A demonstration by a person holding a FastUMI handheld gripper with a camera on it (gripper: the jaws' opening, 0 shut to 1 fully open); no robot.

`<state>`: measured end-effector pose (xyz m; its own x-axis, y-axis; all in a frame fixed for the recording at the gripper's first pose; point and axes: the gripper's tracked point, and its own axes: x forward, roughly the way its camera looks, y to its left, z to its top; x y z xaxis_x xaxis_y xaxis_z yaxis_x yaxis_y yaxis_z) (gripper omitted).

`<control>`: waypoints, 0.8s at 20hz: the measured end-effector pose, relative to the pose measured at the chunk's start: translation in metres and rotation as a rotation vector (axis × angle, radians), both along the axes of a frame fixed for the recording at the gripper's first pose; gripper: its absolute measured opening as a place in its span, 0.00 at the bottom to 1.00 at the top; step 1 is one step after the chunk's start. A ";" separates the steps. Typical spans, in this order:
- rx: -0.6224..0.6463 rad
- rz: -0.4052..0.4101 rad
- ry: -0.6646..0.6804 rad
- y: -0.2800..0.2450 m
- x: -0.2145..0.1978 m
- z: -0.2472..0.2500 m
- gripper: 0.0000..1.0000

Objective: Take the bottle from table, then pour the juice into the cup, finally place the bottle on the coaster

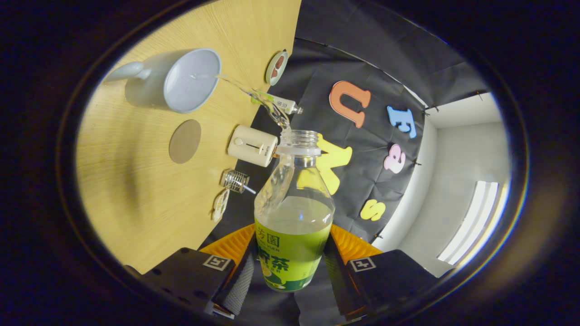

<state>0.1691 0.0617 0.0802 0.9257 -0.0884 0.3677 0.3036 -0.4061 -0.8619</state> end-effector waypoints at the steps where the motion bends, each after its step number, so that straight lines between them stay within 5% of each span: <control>1: -0.009 0.005 -0.001 0.002 0.000 0.000 0.80; 16: -0.118 0.015 -0.059 0.012 -0.009 0.015 0.80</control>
